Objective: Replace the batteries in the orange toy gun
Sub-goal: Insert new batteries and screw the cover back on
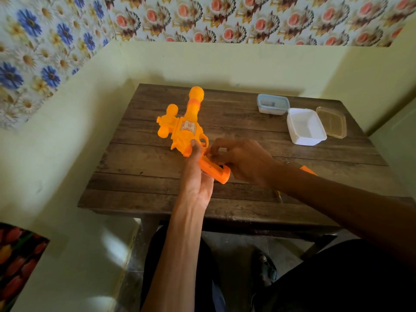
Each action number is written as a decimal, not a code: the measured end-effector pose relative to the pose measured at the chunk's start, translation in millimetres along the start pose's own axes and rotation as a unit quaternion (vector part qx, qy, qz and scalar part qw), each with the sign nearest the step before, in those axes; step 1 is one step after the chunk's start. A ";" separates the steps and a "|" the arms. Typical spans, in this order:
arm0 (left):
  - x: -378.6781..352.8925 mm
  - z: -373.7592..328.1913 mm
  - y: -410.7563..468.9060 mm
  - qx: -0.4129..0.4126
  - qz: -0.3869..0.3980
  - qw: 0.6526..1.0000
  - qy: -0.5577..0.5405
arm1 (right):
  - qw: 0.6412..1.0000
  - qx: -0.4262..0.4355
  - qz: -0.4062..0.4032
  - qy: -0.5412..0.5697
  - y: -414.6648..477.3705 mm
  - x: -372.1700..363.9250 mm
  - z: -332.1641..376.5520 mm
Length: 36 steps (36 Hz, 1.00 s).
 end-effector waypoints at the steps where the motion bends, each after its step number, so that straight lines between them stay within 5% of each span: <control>1: 0.5 -0.7 -0.3 -0.002 -0.002 1.000 0.009 | 1.000 0.007 0.021 -0.018 -0.3 -4.7 0.6; 4: -1.3 -2.7 0.4 -0.011 -0.001 1.000 0.020 | 1.000 -0.002 -0.003 -0.016 -0.9 -0.6 0.2; 7: -4.2 -2.5 2.7 -0.012 0.000 1.000 -0.007 | 0.984 -0.113 -0.083 0.110 -3.0 9.8 -22.7; 10: -1.9 -2.2 5.4 -0.013 -0.010 1.000 -0.021 | 0.904 -0.314 -0.141 0.254 -18.1 10.9 -49.7; 11: -0.1 -1.2 6.0 -0.010 -0.017 1.000 -0.022 | 0.844 -0.401 -0.157 0.320 -28.8 5.6 -61.3; 13: 1.2 -0.8 6.6 -0.008 -0.023 1.000 -0.020 | 0.663 -0.530 -0.155 0.506 -49.4 -14.8 -70.4; 16: -0.3 -1.3 7.1 -0.011 -0.022 0.999 -0.025 | 0.397 -0.547 -0.123 0.727 -50.0 -31.6 -59.0; 18: -1.8 -1.4 7.1 -0.015 -0.015 0.999 -0.029 | 0.315 -0.533 -0.122 0.776 -47.6 -32.3 -56.2; 27: -4.8 -4.4 4.9 -0.032 -0.005 0.999 -0.033 | 0.295 -0.527 -0.138 0.785 -49.0 -29.7 -55.6; 33: -5.4 -4.3 5.1 -0.030 0.005 0.999 -0.039 | 0.364 -0.495 -0.141 0.777 -37.1 -22.9 -57.3; 36: -5.3 -4.2 4.6 -0.026 0.001 0.999 -0.044 | 0.449 -0.480 -0.100 0.747 -31.8 -14.9 -51.5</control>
Point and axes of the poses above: each hand's wrist, its own y-axis towards the middle knuckle, its own x-axis out of the back of the hand, z = x × y, the point moved 9 cm from there along y, towards the middle knuckle, and after that the axes turned 2 degrees about z, right-handed, at the moved point
